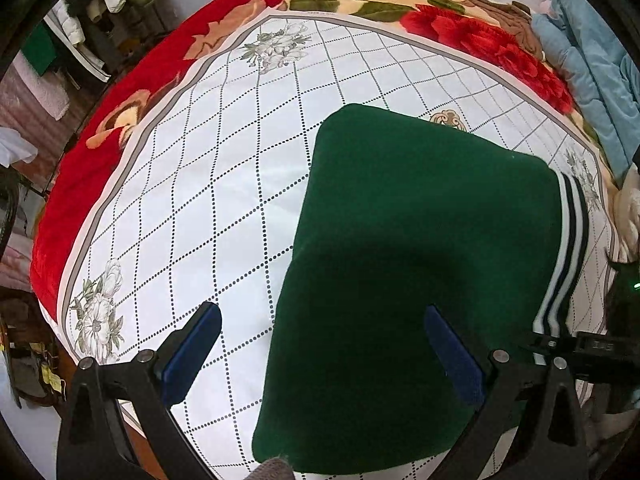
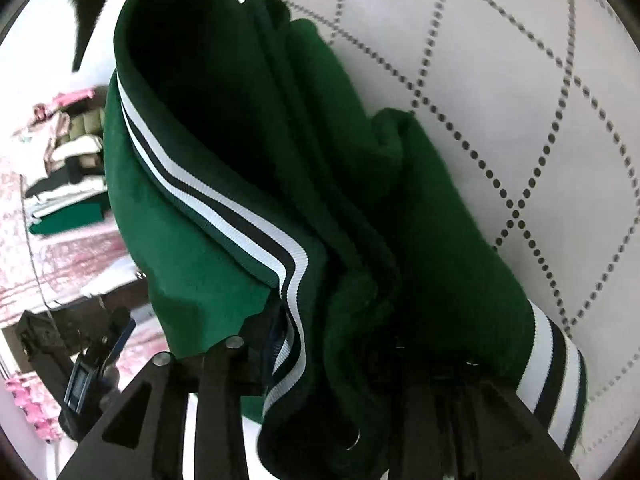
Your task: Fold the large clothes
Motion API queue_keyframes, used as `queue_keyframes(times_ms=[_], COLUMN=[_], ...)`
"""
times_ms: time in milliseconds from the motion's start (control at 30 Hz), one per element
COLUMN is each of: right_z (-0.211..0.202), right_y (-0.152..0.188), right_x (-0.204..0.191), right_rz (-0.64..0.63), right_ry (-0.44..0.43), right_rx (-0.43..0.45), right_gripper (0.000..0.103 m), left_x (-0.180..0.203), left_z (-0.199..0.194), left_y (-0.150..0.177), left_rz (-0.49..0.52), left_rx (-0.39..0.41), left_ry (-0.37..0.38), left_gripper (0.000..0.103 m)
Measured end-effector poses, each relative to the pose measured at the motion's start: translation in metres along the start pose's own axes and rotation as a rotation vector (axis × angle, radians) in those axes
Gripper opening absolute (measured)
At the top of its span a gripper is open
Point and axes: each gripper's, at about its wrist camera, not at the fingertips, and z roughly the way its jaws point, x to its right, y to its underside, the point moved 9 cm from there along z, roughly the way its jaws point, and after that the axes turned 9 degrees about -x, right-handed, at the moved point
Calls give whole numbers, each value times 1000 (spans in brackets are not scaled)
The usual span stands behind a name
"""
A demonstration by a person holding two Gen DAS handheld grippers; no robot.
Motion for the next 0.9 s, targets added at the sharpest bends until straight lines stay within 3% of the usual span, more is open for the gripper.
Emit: queue_keyframes(times_ms=[67, 100, 133, 167, 233, 300, 367, 433, 500, 533, 567, 667, 733, 767, 833, 900], right_z=[-12, -20, -37, -49, -74, -83, -74, -54, -35, -33, -35, -51, -42, -35, -18, -26], right_y=[3, 2, 1, -1, -11, -28, -62, -81, -95, -102, -104, -111, -123, -126, -138, -135], right_x=[-10, -17, -24, -31, -45, -56, -62, -57, -63, -67, -70, -82, -64, -49, -43, -54], right_rz=[-12, -22, -49, -64, -71, -77, -81, -80, -90, -85, -78, -90, -60, -29, -2, -21], right_ry=[65, 106, 163, 179, 160, 116, 96, 40, 1, -14, -45, -44, 100, 160, 191, 183], right_rx=[0, 20, 74, 108, 188, 241, 237, 161, 105, 111, 112, 206, 251, 228, 179, 156], right_gripper=[53, 55, 57, 65, 79, 81, 81, 84, 74, 44, 31, 18, 17, 18, 23, 32], left_x=[0, 0, 0, 0, -1, -1, 0, 1, 2, 3, 4, 6, 11, 14, 13, 10], left_z=[2, 2, 1, 0, 0, 3, 10, 16, 24, 29, 35, 48, 57, 59, 56, 45], left_y=[-2, -4, -9, -13, -27, -43, -62, -74, -84, -87, -89, -90, -88, -87, -87, -85], left_rz=[-2, -3, -7, -11, -18, -21, -16, -13, 3, 19, 35, 72, 86, 88, 96, 87], left_rx=[-6, -5, 1, 9, 23, 31, 37, 38, 32, 27, 18, 9, -8, -9, -8, -3], left_ry=[1, 1, 1, -3, -12, -27, -50, -59, -73, -80, -91, -90, -74, -74, -105, -108], left_gripper=[103, 103, 103, 103, 103, 103, 103, 103, 103, 103, 103, 103, 103, 103, 103, 103])
